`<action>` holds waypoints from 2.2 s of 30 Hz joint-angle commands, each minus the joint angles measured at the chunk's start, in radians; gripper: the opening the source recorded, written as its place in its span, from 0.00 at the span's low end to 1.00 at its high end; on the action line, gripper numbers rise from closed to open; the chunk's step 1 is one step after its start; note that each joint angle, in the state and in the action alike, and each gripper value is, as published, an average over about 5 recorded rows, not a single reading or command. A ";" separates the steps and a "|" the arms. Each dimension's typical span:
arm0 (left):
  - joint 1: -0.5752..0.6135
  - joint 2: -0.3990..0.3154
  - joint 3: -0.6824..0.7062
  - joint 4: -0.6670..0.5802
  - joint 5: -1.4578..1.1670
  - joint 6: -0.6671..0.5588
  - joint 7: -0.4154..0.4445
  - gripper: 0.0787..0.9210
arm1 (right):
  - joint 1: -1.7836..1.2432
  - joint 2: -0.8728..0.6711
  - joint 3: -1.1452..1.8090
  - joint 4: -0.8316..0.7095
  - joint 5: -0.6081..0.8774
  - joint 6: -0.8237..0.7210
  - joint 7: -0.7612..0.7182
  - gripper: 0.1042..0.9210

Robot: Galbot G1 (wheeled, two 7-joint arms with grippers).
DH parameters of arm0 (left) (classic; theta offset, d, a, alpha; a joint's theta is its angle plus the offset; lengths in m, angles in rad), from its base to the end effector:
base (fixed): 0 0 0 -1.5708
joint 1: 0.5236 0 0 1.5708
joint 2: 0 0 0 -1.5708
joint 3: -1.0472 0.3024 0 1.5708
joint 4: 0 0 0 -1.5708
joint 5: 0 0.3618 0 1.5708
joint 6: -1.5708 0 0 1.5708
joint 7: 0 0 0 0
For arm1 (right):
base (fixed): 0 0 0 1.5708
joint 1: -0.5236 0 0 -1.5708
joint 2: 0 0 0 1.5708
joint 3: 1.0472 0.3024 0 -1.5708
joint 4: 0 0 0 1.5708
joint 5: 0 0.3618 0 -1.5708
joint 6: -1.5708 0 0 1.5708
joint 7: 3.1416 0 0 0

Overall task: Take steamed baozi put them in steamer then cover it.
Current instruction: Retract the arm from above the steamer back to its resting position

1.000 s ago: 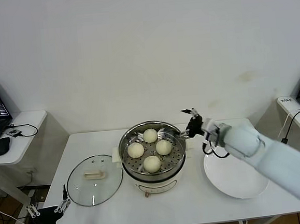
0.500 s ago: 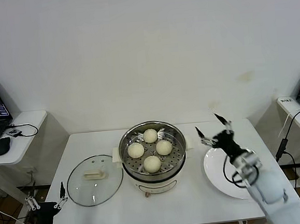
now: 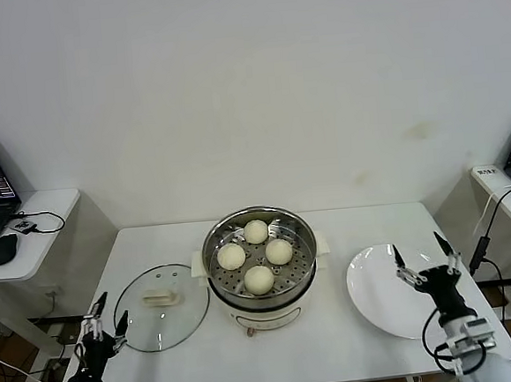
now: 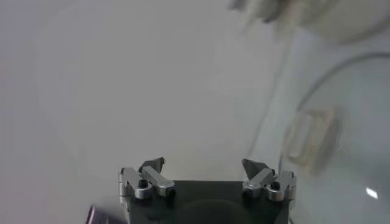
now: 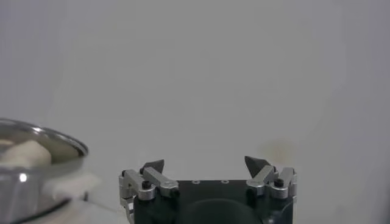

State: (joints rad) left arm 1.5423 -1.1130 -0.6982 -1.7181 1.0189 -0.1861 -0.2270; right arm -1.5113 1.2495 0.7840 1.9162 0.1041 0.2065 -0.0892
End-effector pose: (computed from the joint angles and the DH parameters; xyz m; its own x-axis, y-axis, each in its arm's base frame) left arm 0.2169 0.1659 -0.3401 -0.9960 0.0776 0.0446 0.0516 0.0912 0.9945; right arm 0.2301 -0.1400 -0.2751 -0.9926 -0.0226 -0.1193 0.0146 0.9531 -0.3022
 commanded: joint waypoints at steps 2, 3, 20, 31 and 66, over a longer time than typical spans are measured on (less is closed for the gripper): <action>-0.124 0.057 0.089 0.091 0.222 -0.011 0.045 0.88 | -0.087 0.073 0.085 0.001 -0.047 0.048 0.006 0.88; -0.127 0.058 0.094 0.092 0.220 -0.011 0.049 0.88 | -0.089 0.074 0.086 0.001 -0.048 0.049 0.006 0.88; -0.237 0.041 0.169 0.174 0.205 -0.022 0.049 0.88 | -0.107 0.091 0.090 -0.010 -0.057 0.061 0.011 0.88; -0.335 0.025 0.205 0.285 0.211 -0.029 0.043 0.88 | -0.131 0.101 0.100 -0.013 -0.068 0.077 0.006 0.88; -0.388 0.021 0.214 0.350 0.200 -0.027 0.055 0.88 | -0.143 0.115 0.088 -0.033 -0.094 0.095 -0.005 0.88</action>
State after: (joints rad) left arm 1.1782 -1.0928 -0.4862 -1.3876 1.2191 -0.2151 -0.1736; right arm -1.6530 1.3637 0.8727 1.8830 0.0116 0.3009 -0.0932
